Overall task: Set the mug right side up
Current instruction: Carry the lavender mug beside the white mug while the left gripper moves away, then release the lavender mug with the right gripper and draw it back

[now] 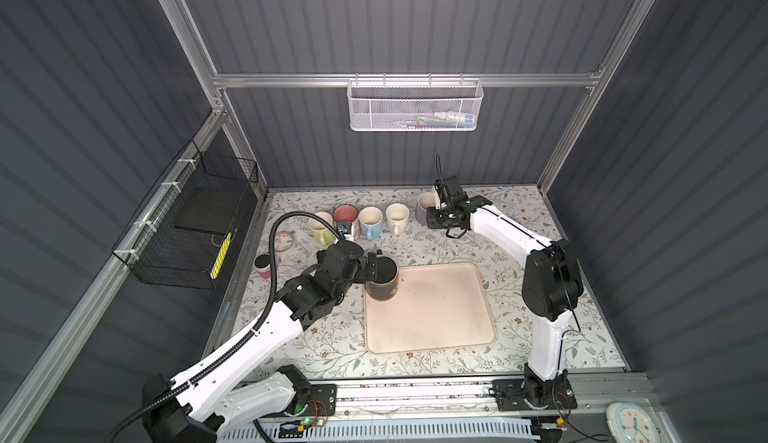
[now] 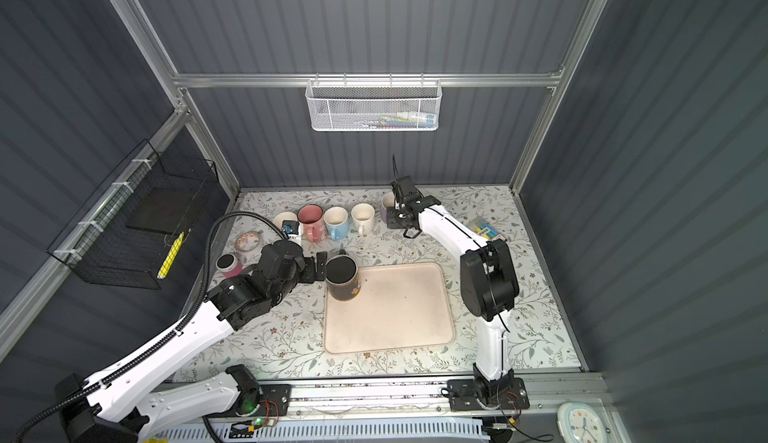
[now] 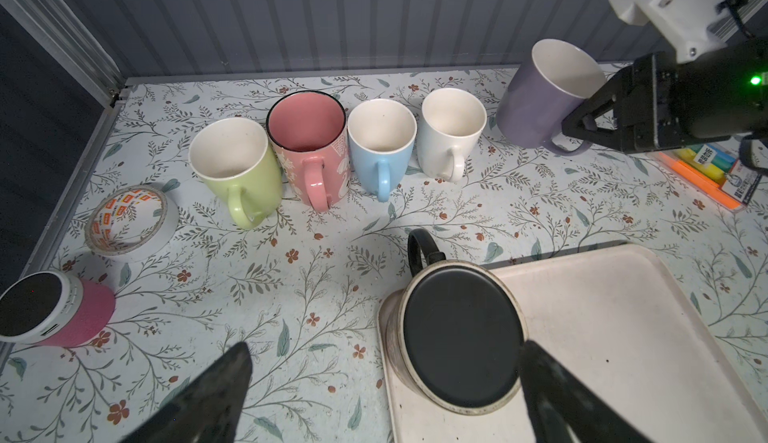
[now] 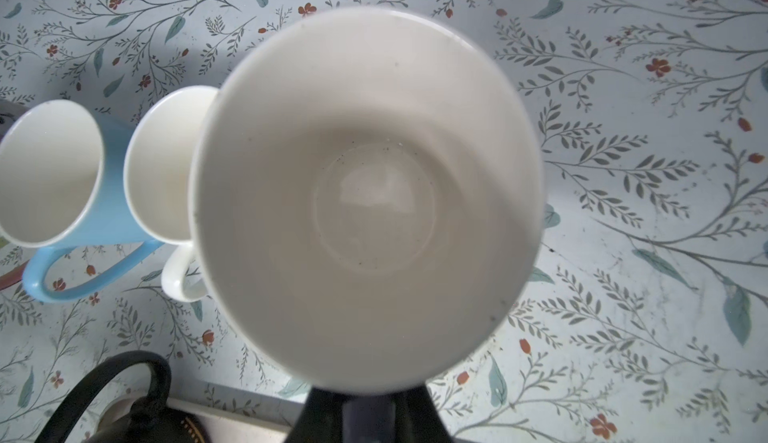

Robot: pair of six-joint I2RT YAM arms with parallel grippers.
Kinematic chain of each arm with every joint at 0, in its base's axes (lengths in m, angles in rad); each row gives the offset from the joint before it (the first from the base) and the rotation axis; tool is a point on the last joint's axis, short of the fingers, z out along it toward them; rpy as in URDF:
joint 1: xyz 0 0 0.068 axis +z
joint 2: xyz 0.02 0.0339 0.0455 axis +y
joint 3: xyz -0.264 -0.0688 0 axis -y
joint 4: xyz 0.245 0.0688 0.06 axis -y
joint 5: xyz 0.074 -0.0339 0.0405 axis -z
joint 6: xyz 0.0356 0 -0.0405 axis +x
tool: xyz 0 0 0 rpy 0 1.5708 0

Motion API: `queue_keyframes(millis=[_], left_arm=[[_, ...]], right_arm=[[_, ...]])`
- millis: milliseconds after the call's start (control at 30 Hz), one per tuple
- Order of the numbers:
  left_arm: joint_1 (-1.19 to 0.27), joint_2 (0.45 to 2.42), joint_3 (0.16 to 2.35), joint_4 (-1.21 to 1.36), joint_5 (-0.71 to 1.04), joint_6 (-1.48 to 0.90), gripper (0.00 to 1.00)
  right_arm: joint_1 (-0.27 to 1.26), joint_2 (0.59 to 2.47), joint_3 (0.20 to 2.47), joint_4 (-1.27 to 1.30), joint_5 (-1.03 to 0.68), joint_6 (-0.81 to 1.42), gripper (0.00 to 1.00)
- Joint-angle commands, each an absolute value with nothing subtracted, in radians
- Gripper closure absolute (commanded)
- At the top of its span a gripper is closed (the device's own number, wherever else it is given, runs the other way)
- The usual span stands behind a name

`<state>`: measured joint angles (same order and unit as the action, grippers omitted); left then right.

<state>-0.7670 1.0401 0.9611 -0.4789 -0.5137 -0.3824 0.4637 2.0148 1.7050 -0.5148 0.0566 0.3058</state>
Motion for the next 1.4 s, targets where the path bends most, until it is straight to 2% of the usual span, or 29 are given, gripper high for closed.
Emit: queue_keyframes(millis=[0,400,1100,1233,1367], left_arm=[[-0.772,1.036,0.959,-0.495,-0.538,-0.355,0.00],[-0.771,1.040,0.951,-0.489,-0.546,-0.338,0.00],[-0.771,1.044,0.958,-0.512,-0.520,-0.337,0.00],[-0.773,1.034,0.964,-0.518,-0.508,-0.337,0.00],[-0.772,1.034,0.977,-0.533,-0.499,-0.330,0.00]], right_arm=[[0.472,2.034,1.767,-0.490,0.119,0.302,1.00],[0.477,2.145,1.853,-0.496,0.099,0.313,1.00],[0.488,2.227,1.897,-0.513,0.056,0.299,1.00],[0.491,2.230,1.893,-0.515,0.054,0.304,0.91],[0.493,2.230,1.891,-0.519,0.047,0.307,0.77]])
